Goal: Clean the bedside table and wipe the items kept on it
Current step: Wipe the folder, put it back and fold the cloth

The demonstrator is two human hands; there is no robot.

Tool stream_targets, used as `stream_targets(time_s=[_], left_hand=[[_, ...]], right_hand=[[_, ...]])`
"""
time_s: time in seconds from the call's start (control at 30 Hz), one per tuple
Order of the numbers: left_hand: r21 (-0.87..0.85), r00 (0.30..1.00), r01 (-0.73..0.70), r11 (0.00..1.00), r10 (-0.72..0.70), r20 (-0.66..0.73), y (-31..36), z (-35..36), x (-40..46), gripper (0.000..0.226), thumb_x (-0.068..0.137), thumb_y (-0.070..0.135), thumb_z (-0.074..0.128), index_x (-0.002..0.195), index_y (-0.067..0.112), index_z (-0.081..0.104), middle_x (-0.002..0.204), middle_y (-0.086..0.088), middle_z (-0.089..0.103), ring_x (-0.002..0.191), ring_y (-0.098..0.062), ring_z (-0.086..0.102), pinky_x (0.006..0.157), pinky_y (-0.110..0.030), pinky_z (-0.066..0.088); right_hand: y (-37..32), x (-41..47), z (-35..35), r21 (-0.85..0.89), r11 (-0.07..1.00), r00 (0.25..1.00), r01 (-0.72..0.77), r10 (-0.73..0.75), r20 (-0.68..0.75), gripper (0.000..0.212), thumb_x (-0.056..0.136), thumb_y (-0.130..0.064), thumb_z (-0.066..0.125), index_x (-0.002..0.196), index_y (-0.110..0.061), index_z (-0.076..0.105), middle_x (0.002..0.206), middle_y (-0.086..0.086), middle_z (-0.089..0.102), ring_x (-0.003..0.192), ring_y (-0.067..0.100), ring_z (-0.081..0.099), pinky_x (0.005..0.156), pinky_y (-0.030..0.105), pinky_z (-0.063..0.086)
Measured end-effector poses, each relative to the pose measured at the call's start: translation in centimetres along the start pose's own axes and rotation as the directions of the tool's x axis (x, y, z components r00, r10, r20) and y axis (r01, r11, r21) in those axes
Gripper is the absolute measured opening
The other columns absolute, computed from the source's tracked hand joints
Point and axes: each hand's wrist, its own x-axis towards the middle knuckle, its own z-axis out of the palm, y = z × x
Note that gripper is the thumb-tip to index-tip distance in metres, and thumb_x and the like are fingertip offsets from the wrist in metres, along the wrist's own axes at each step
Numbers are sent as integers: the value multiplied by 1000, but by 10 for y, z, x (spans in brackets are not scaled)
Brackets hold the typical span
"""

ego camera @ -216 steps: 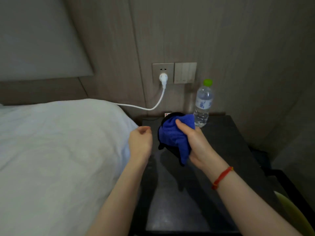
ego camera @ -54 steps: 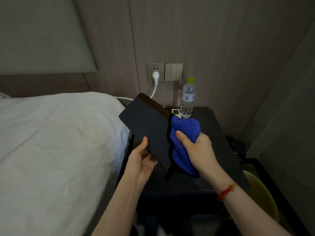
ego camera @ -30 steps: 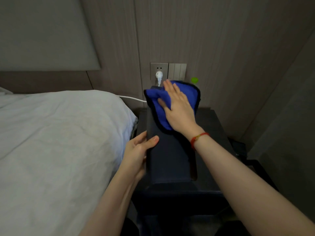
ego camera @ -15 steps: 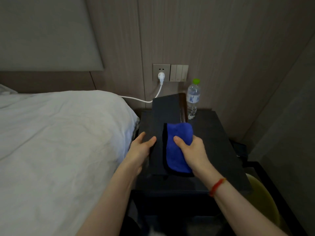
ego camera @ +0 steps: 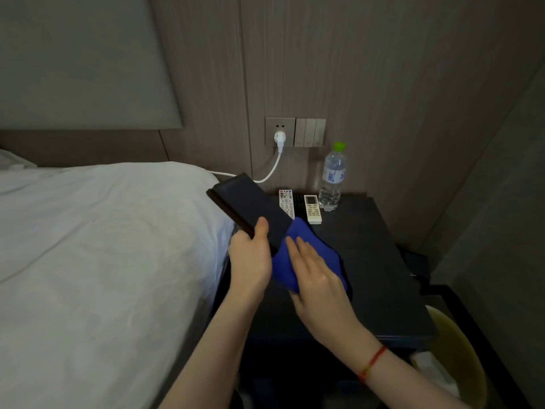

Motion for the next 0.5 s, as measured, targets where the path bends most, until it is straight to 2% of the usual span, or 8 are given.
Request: stream_targets(time_s=[0.03, 0.07, 0.13, 0.23, 0.3, 0.37, 0.43, 0.5], left_hand=[[-40, 999, 10, 999, -8, 43, 1, -3, 2, 25, 95, 22, 47, 104, 5, 64, 99, -9, 69, 94, -23, 65, 85, -35, 50], [-68, 996, 25, 997, -19, 89, 2, -6, 4, 30, 96, 21, 46, 114, 3, 61, 108, -12, 68, 101, -25, 64, 91, -39, 50], [-104, 985, 58, 993, -40, 166, 5, -10, 8, 34, 96, 22, 45, 123, 4, 57, 114, -13, 66, 105, -27, 63, 91, -41, 50], [-155, 965, 121, 980, -79, 252, 6, -15, 15, 31, 96, 23, 46, 119, 6, 59, 107, -10, 68, 93, -23, 65, 74, -30, 53], [-145, 946, 138, 980, -88, 312, 7, -19, 19, 30, 95, 24, 45, 115, 9, 61, 96, -6, 70, 79, -14, 66, 60, -21, 55], [-148, 923, 173, 974, -108, 369, 7, -24, 24, 27, 95, 29, 44, 105, 15, 65, 84, 0, 73, 68, -9, 68, 51, -15, 53], [-203, 889, 239, 950, -130, 440, 7, -29, 28, 27, 95, 30, 43, 92, 19, 67, 74, 4, 75, 63, -6, 71, 50, -15, 53], [-251, 873, 274, 928, -130, 470, 8, -34, 31, 27, 94, 29, 43, 90, 19, 68, 75, 2, 76, 65, -8, 72, 51, -18, 55]], right_hand=[[3, 0, -3, 136, 991, 999, -12, 6, 47, 70, 90, -30, 54, 146, -26, 12, 151, -9, 11, 140, 6, 12, 114, 23, 17], [6, 1, -6, 256, 966, 997, -29, 9, 80, 63, 94, -36, 44, 142, -36, 4, 147, -19, 1, 138, -2, 0, 114, 20, 7], [8, 6, -10, 341, 940, 997, -13, -15, 77, 54, 97, -37, 35, 136, -43, -1, 146, -25, -4, 136, -8, -9, 113, 17, 0], [8, 20, -19, 256, 961, 986, 108, -137, 99, 50, 99, -34, 31, 138, -40, 0, 145, -26, -6, 133, -13, -12, 105, 2, -11], [7, 33, -24, 234, 955, 966, 183, -219, 138, 50, 99, -33, 30, 141, -37, 3, 146, -25, -4, 134, -13, -11, 102, -1, -13], [6, 46, -30, 227, 944, 949, 240, -277, 150, 50, 99, -32, 30, 146, -30, 10, 151, -20, 1, 136, -10, -6, 107, 3, -9], [5, 59, -34, 180, 938, 936, 296, -322, 139, 50, 99, -32, 30, 147, -24, 16, 155, -12, 9, 137, -7, -1, 111, 9, -5], [5, 69, -36, 83, 927, 919, 367, -375, 119, 50, 99, -32, 31, 146, -22, 19, 156, -8, 14, 137, -5, 1, 113, 14, -2]])
